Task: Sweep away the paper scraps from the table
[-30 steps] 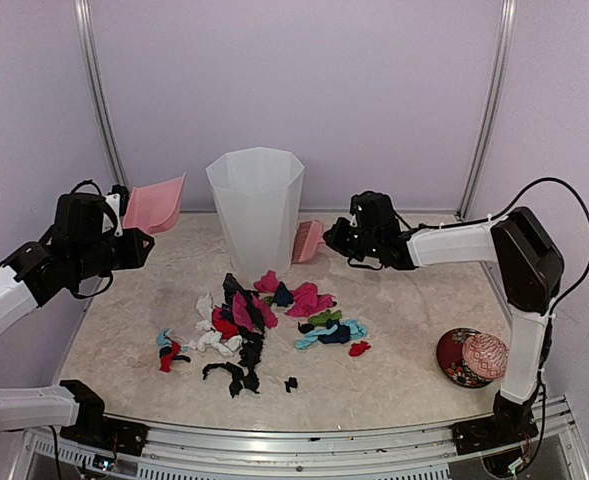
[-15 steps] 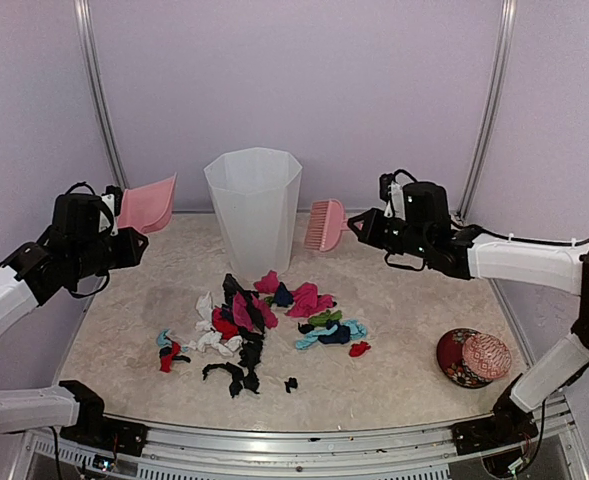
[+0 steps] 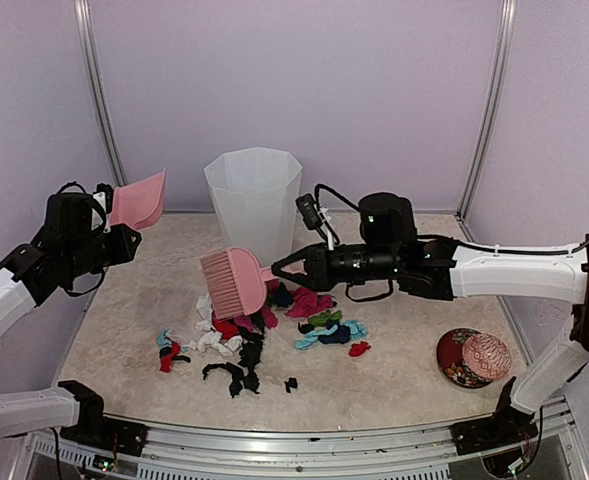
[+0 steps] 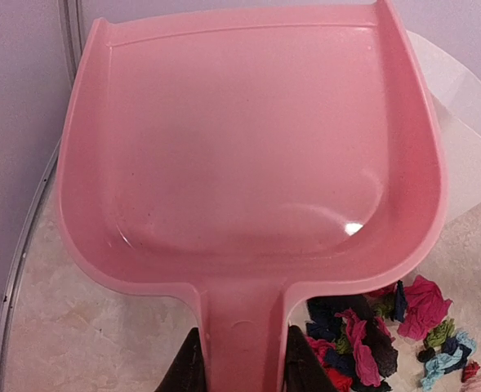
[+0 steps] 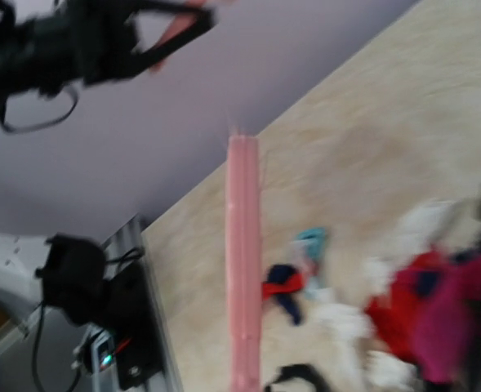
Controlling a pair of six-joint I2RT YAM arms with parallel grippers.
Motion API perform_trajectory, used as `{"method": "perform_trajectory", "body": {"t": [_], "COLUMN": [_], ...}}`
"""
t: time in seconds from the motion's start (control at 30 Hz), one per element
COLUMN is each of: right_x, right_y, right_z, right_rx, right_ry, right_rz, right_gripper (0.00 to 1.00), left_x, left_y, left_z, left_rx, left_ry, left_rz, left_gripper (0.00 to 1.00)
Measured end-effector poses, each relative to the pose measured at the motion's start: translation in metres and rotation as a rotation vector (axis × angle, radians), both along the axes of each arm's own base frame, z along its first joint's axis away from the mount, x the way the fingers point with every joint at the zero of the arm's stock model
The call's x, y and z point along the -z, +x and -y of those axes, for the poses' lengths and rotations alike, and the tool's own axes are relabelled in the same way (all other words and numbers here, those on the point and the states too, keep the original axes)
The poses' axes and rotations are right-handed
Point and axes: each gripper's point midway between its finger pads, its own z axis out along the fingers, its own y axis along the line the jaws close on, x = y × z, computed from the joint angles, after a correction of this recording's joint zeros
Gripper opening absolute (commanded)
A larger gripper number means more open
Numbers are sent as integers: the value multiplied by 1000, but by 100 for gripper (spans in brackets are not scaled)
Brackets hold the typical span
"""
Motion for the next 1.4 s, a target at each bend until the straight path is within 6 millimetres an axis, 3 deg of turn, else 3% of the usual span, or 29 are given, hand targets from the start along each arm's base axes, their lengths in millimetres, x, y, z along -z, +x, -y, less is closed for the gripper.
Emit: {"method": "perform_trajectory", "body": {"t": [0.13,0.27,0.53,0.87,1.03,1.2,1.4], "right_x": [11,37,103,154,179,184,186], "right_y": [-8,-9,-2,1,7,12,17], "right_z": [-50,-87,-132,-182,-191,-189,-165], "right_rx": [-74,-105,-95,-68,-28,12,88], "right_ry": [-21,-47,-113,-106,-135,-156,-183], "right_rz": [-12,-76,-234,-414,-453,-451,-437], "right_gripper": [0,0,0,0,0,0,0], "left_x": [-1,-3,-3,-3,-3,-7,-13], "left_y": [-1,-3,-4,-4,-4,-6,-11], "left_z": [-2,-3,-3,-4,-4,-5,-6], "left_rx": [-6,-8,-9,-15,-16,-16,-13], "left_ry": [-5,-11,-14,-15,-15,-19,-27], "left_rz": [7,12,16,16,17,30,51], "left_gripper": [0,0,0,0,0,0,0]}}
